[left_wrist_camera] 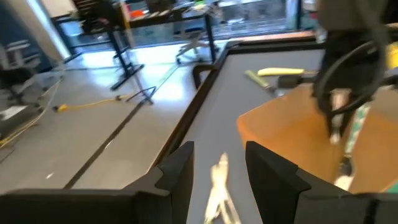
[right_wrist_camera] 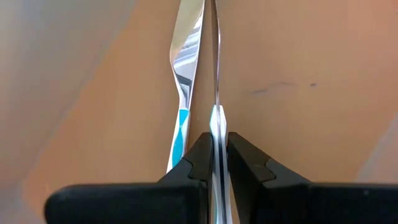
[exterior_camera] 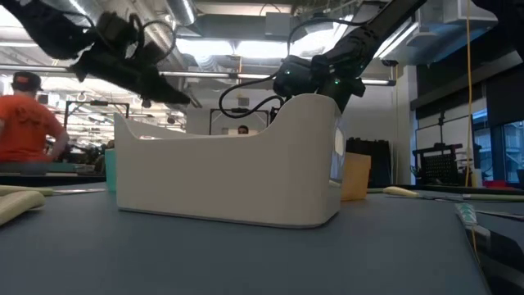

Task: Sort silverware by color (type)
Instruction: Put the blue table knife into the orange bin, then put the green table knife into the white bin

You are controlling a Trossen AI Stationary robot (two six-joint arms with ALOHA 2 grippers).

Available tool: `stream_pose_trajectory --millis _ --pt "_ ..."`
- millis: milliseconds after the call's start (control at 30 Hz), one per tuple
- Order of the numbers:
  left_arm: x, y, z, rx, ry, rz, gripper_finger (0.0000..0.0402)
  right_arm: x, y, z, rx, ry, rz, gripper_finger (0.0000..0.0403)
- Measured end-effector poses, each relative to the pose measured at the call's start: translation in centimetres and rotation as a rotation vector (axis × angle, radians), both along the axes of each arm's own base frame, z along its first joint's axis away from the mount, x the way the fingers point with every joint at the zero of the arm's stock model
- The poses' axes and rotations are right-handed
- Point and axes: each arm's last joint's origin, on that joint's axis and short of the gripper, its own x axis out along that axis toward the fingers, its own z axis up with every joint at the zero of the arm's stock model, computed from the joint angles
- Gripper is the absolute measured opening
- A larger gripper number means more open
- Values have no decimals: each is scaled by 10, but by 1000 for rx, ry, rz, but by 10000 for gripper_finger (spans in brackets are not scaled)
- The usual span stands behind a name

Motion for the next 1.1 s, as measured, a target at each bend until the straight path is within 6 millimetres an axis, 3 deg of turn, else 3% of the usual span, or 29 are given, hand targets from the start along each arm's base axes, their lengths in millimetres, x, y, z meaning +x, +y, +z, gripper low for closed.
stream_pose_trajectory --millis 200,600,900,1100 --pt "-12 14 -16 -46 26 67 139 0 0 0 0 0 0 35" --pt "-8 39 -47 -138 5 7 139 0 0 2 0 -2 0 37" --pt "-4 47 -63 -164 19 8 139 0 0 2 0 -2 0 102" --pt "-6 52 -69 -173 21 26 139 -1 0 3 0 0 0 109"
